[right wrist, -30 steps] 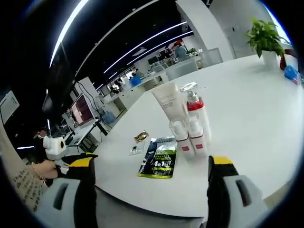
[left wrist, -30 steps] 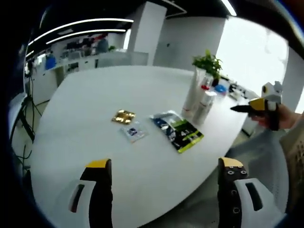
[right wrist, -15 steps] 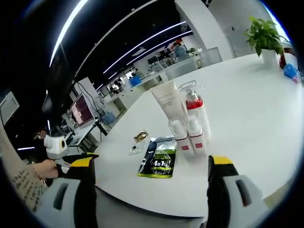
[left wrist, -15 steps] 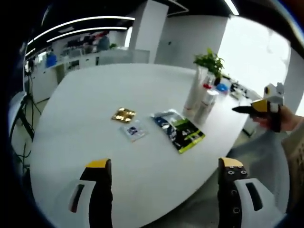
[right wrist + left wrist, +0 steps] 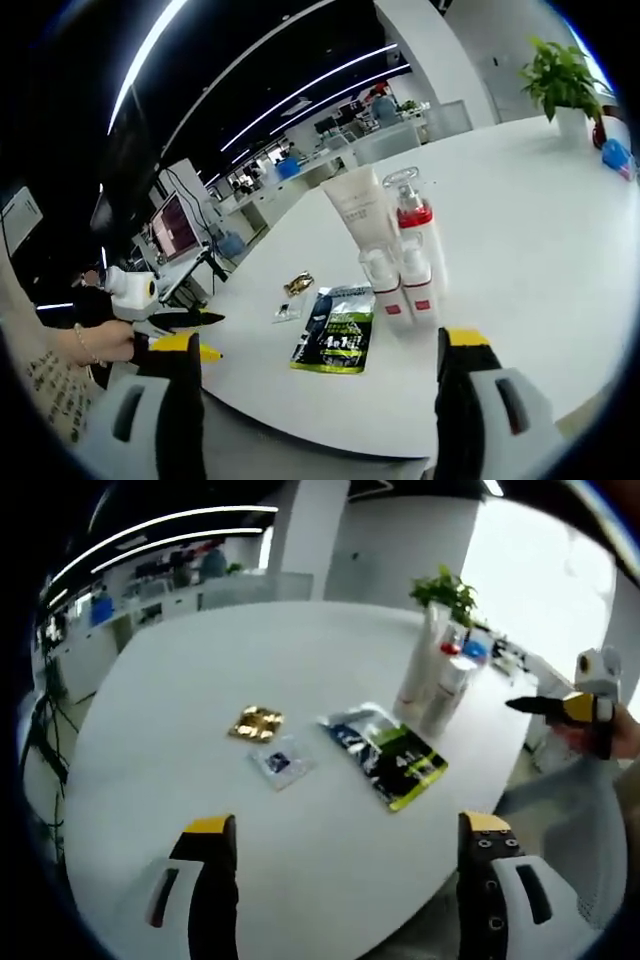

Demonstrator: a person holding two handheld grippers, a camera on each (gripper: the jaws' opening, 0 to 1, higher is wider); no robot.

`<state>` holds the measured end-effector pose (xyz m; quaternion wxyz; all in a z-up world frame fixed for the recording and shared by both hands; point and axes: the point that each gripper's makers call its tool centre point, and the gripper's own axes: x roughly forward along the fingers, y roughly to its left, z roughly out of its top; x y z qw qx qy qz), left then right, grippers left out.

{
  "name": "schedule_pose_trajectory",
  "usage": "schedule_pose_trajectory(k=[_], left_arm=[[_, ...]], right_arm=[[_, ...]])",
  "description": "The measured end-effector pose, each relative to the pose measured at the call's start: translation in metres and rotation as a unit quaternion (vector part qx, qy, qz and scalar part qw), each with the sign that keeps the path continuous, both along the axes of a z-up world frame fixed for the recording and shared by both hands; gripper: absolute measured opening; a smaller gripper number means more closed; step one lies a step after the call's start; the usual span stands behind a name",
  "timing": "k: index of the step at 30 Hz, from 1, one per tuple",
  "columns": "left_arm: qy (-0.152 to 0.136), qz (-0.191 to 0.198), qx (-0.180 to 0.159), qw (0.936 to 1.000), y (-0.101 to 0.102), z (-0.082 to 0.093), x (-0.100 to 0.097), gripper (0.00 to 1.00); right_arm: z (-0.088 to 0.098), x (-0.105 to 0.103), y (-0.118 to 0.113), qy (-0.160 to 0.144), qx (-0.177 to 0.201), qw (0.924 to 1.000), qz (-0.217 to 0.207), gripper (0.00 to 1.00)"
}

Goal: Arrange the skincare products in the storage area until every visible bottle or jar stands upright without overlapping.

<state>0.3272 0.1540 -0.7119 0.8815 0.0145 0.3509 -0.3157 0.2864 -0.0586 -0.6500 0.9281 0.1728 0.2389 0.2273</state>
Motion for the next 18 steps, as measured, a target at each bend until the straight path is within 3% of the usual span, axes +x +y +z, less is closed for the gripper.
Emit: schedule_pose_trajectory(k=[11, 18], left_arm=[[0.006, -0.054, 0.046, 0.9975, -0.012, -0.017, 0.025, 0.87], [0.010, -0.097, 0.082, 0.9918, -0.014, -0.029, 0.045, 0.87]], right_arm=[[-0.003, 0.001, 0.000, 0.003, 0.000, 1.0000, 0.001, 0.98], [-0.006, 0.001, 0.000, 0.009, -0.001, 1.0000, 0.004, 0.97]])
